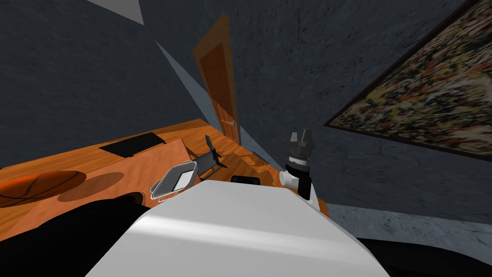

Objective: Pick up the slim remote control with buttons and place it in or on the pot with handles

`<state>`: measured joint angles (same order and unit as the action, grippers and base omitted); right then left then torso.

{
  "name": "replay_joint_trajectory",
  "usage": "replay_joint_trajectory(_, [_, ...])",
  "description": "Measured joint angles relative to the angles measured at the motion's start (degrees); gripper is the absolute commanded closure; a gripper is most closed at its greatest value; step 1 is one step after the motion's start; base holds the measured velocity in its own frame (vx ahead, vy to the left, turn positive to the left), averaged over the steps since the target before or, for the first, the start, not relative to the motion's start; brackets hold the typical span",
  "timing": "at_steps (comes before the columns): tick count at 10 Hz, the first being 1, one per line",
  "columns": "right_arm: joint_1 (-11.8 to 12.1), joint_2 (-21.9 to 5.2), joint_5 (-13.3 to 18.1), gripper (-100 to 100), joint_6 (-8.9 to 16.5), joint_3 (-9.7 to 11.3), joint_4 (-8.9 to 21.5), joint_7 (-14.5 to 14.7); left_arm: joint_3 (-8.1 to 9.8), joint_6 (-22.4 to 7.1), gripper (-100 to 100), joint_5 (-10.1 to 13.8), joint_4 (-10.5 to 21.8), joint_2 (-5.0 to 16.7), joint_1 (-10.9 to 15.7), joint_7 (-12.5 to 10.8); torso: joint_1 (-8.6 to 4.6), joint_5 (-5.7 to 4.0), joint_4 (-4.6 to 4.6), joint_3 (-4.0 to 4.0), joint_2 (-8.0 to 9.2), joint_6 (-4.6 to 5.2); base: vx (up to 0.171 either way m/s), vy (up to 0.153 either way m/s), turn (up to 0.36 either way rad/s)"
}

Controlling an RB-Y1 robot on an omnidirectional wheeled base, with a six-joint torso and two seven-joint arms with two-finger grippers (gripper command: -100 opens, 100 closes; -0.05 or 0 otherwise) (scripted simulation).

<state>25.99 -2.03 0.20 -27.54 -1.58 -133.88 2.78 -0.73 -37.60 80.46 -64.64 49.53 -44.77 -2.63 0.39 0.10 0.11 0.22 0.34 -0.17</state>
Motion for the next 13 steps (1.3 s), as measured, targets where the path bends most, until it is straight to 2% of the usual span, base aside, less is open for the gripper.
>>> replay_joint_trajectory(1, [0.00, 0.00, 0.00, 0, 0.00, 0.00, 0.00, 0.00, 0.01, 0.01, -100, -0.01, -0.02, 0.01, -0.01, -0.01, -0.12, -0.03, -0.02, -0.06, -0.09, 0.00, 0.036, 0.041, 0.318])
replay_joint_trajectory(5, [0.03, 0.00, 0.00, 0, -0.01, -0.01, -0.01, 0.00, -6.18, 1.66, -100, -5.22, -4.23, 2.82, 2.86, -5.01, 0.03, 0.00, -0.13, -0.33, -0.55, -0.05, 0.095, 0.058, 0.285])
replay_joint_trajectory(7, [0.02, 0.00, 0.00, 0, 0.00, -0.01, -0.01, 0.00, -9.09, 2.35, -100, -6.88, -4.51, 3.52, 4.92, -6.23, -0.01, 0.00, -0.10, -0.24, -0.41, -0.03, 0.078, 0.038, 0.337])
replay_joint_trajectory(8, [0.02, 0.00, 0.00, 0, -0.01, -0.01, -0.01, 0.00, -10.92, 2.98, -100, -8.51, -5.57, 4.37, 6.06, -7.45, -0.04, 0.00, -0.11, -0.29, -0.49, -0.03, 0.075, -0.001, 0.249])
replay_joint_trajectory(11, [0.01, 0.00, 0.00, 0, 0.00, 0.00, -0.01, 0.00, -15.23, 3.85, -100, -11.41, -7.65, 5.99, 8.08, -10.41, -0.13, -0.03, -0.10, -0.24, -0.39, 0.02, 0.082, 0.003, 0.270])
replay_joint_trajectory(13, [0.02, 0.00, 0.00, 0, -0.01, -0.01, -0.01, 0.00, -18.45, 4.76, -100, -14.09, -10.38, 8.13, 9.56, -13.14, -0.12, -0.04, -0.13, -0.33, -0.55, -0.02, 0.096, 0.004, 0.316])
